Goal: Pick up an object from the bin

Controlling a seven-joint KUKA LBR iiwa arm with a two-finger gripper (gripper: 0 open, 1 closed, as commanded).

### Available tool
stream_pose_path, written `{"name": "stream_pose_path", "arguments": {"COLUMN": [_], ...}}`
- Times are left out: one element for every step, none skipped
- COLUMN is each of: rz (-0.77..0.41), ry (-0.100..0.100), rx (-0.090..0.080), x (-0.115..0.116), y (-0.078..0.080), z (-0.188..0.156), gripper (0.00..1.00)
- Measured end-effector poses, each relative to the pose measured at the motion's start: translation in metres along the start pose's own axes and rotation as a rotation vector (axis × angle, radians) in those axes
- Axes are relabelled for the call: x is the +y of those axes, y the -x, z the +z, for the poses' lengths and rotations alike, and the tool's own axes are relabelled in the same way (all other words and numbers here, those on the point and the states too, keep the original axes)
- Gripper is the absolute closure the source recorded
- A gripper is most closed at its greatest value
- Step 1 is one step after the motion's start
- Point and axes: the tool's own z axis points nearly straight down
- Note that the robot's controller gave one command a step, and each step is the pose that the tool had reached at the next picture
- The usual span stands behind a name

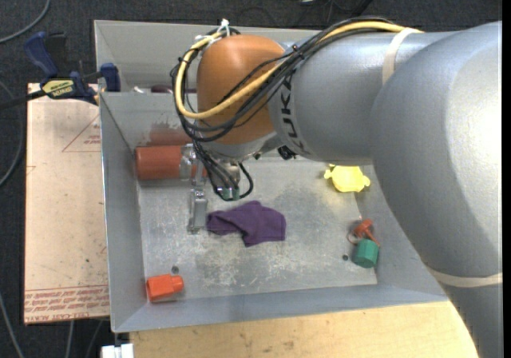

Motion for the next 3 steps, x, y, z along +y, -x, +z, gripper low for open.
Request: {"name": "stream_pose_path", "arguments": {"rz": [0.003,0.004,0.145], "ry": [0.001,0.004,0.000], "rx": [-0.007,-0.008,0.005], "x": [-0.001,-0.055,-0.109], "y": [0.002,-0.006,-0.010], "z": [-0.005,0.052,0.053], "gripper": [0.00,0.00,0.00]}}
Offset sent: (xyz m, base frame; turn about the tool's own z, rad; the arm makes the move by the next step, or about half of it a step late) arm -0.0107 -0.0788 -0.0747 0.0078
